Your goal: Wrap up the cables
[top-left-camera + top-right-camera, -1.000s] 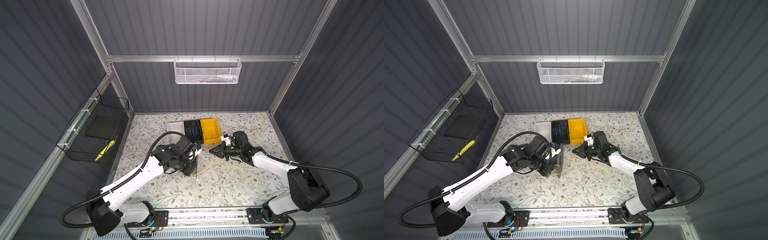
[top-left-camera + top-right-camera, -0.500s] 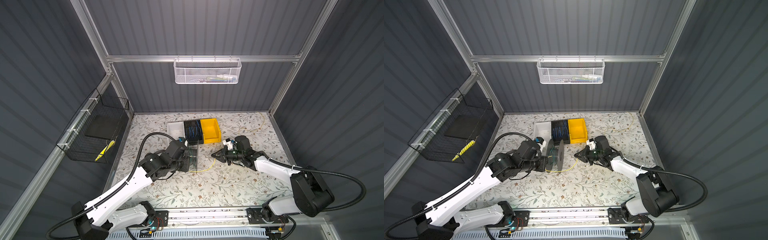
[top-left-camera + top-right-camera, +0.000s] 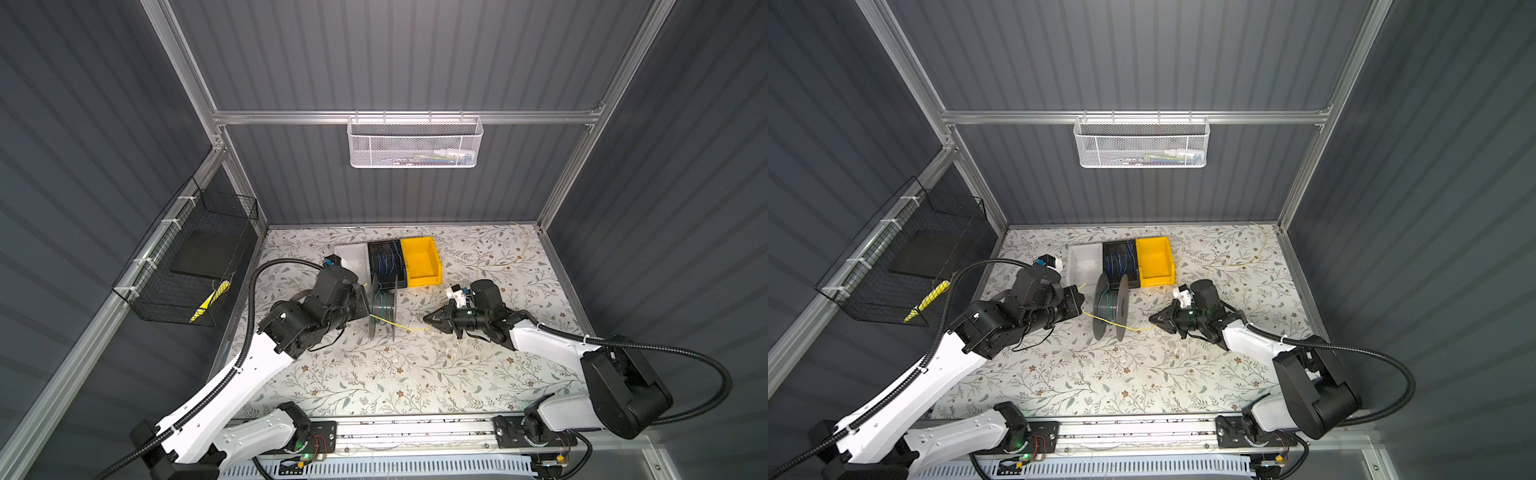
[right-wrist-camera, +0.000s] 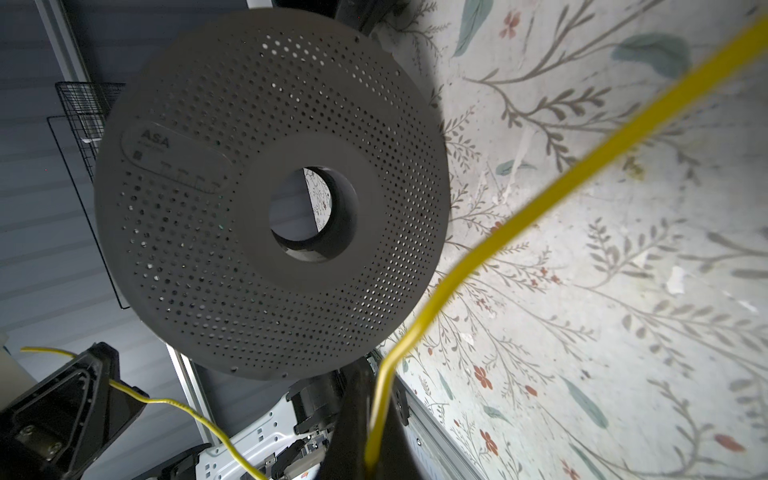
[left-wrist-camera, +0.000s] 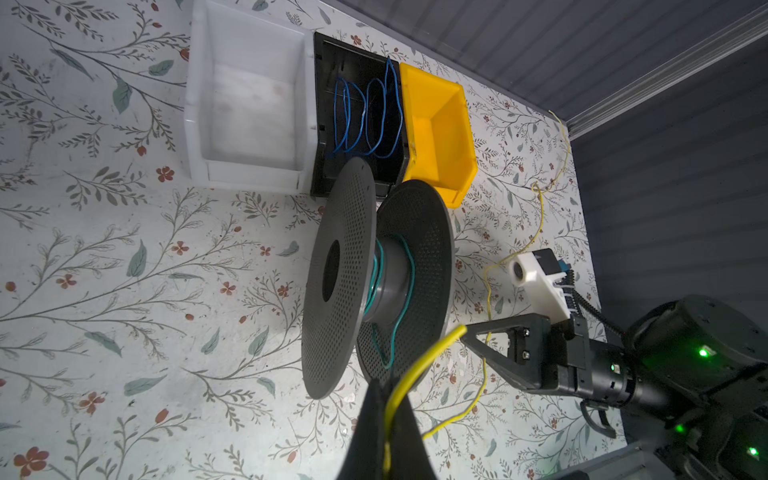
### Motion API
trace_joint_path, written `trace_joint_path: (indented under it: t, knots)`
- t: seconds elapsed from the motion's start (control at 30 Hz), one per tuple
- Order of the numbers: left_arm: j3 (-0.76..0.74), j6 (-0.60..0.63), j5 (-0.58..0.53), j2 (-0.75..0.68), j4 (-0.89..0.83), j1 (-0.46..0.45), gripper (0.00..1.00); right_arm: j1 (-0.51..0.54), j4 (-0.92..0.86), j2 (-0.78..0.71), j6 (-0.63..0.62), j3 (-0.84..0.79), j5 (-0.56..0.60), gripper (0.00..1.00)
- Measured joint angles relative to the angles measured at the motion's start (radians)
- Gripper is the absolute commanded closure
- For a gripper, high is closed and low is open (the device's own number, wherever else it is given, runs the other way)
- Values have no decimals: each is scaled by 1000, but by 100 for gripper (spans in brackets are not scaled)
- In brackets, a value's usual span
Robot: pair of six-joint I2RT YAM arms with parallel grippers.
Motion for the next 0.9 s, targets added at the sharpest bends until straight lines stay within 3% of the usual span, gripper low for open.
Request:
trace_joint_path:
  t: [0.3, 0.5, 0.8, 0.9]
  knots:
    - [21, 16, 85, 171, -26, 11, 100, -12, -89, -16, -39, -20, 26, 100]
    - [21, 53, 90, 206, -42, 10, 100, -12, -113, -52, -53, -24, 37, 100]
    - [22, 106, 134, 265, -50, 1, 80, -12, -84, -53, -40, -65, 37, 100]
    - [29, 122, 139, 266, -66, -2, 66, -13, -72, -53, -28, -75, 34, 100]
